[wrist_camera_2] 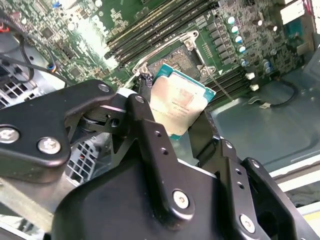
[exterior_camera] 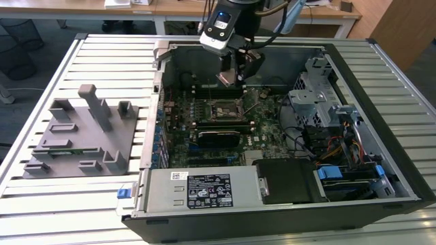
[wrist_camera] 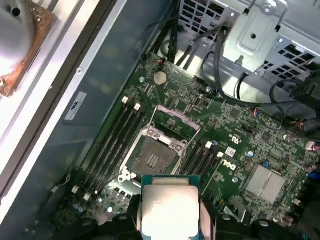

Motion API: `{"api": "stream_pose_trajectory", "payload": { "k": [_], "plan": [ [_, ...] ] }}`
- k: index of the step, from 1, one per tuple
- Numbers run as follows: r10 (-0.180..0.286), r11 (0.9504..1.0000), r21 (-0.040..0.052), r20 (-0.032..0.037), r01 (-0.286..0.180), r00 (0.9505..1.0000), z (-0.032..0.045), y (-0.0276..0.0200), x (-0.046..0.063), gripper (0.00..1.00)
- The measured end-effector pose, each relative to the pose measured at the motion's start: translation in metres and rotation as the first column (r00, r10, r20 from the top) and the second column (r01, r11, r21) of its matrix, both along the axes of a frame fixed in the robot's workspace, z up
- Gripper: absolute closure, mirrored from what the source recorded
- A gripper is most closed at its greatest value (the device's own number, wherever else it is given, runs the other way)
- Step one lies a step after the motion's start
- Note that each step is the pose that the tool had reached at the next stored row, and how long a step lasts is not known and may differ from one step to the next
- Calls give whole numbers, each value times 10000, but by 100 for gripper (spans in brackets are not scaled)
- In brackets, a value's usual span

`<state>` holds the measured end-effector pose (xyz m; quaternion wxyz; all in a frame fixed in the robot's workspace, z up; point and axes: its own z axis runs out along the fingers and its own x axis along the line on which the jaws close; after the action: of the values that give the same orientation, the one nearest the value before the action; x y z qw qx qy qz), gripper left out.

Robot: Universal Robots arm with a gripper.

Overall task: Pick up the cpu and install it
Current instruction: 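Place the cpu into insertion slot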

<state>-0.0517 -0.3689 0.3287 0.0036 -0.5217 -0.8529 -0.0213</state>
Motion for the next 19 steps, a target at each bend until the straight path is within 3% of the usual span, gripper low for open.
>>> {"api": "stream_pose_trajectory", "payload": {
  "k": [5,8,16,19],
  "plan": [
    [-595,9982,1,1,595,9982,-19,3,0,46],
    [-1033,9946,0,1,1033,9946,-37,4,1,46],
    [-2205,9754,0,0,2205,9754,-80,6,1,46],
    [-2362,9717,1,1,2362,9717,-100,6,3,46]
  ]
}}
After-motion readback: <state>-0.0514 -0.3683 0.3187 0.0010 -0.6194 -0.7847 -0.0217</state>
